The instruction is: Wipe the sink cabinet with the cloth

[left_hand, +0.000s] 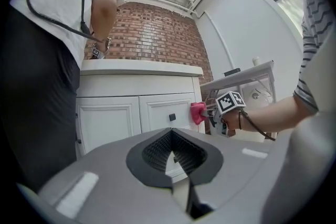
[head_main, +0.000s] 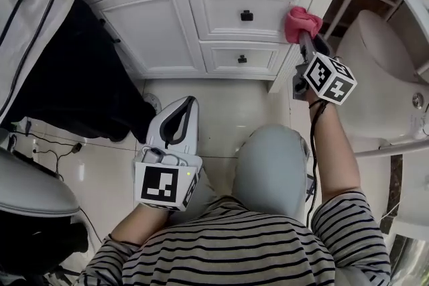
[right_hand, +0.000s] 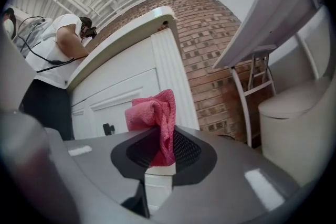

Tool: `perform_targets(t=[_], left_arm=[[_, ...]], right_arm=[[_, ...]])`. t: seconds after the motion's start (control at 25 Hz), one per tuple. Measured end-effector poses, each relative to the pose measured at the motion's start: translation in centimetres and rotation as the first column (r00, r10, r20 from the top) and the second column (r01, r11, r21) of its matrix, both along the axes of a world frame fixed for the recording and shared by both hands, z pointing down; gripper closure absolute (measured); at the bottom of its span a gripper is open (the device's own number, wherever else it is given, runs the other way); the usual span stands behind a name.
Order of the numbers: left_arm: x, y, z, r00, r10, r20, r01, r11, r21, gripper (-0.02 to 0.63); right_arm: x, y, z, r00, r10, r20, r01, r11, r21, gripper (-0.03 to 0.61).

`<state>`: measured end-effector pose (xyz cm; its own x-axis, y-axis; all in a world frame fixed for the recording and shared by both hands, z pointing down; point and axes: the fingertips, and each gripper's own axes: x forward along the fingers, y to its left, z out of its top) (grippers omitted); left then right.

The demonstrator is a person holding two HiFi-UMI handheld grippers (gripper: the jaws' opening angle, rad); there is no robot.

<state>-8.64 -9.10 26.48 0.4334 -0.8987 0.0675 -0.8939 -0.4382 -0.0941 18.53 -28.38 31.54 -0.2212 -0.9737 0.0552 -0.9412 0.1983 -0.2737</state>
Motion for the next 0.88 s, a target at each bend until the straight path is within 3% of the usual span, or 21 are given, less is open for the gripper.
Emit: perform_targets(t=[0.16,0.24,0.4,0.6,0.76,0.88], left_arm=[[0.1,-0.1,0.0,1.000,0.001,-0.005,-0.001,1.000,0.004,0.612],[0.1,-0.1,0.0,1.000,0.003,-0.007,-0.003,1.000,0.008,0.612],[-0.5,-0.2,0.1,1.000,-0.003,-0.010,0.003,1.000,0.009,0.612],[-2.3,0.0,0.2,0.999,-0.037,-0.010,0.037,0.999,0.002,0.612],[-4.4,0.0,0.0,0.997,-0.078,-0.002,0.078,0.997,-0.003,0.612],[-5.5,-0.1,0.3,0.995,-0.096,0.001,0.096,0.995,-0.009,0.612]], right_arm=[[4.8,0.9,0.6,0.992,0.128,0.019,-0.127,0.992,-0.022,0.508],[4.5,1.6,0.2,0.992,0.122,0.020,-0.122,0.992,-0.010,0.509],[-3.3,3.2,0.0,0.996,-0.081,0.037,0.079,0.996,0.032,0.511],[-16.7,2.9,2.9,0.925,-0.379,0.034,0.379,0.925,-0.008,0.511],[-23.4,0.8,5.1,0.889,-0.458,0.002,0.458,0.888,-0.054,0.511],[-25.1,-1.1,6.2,0.894,-0.447,-0.027,0.443,0.892,-0.083,0.511]])
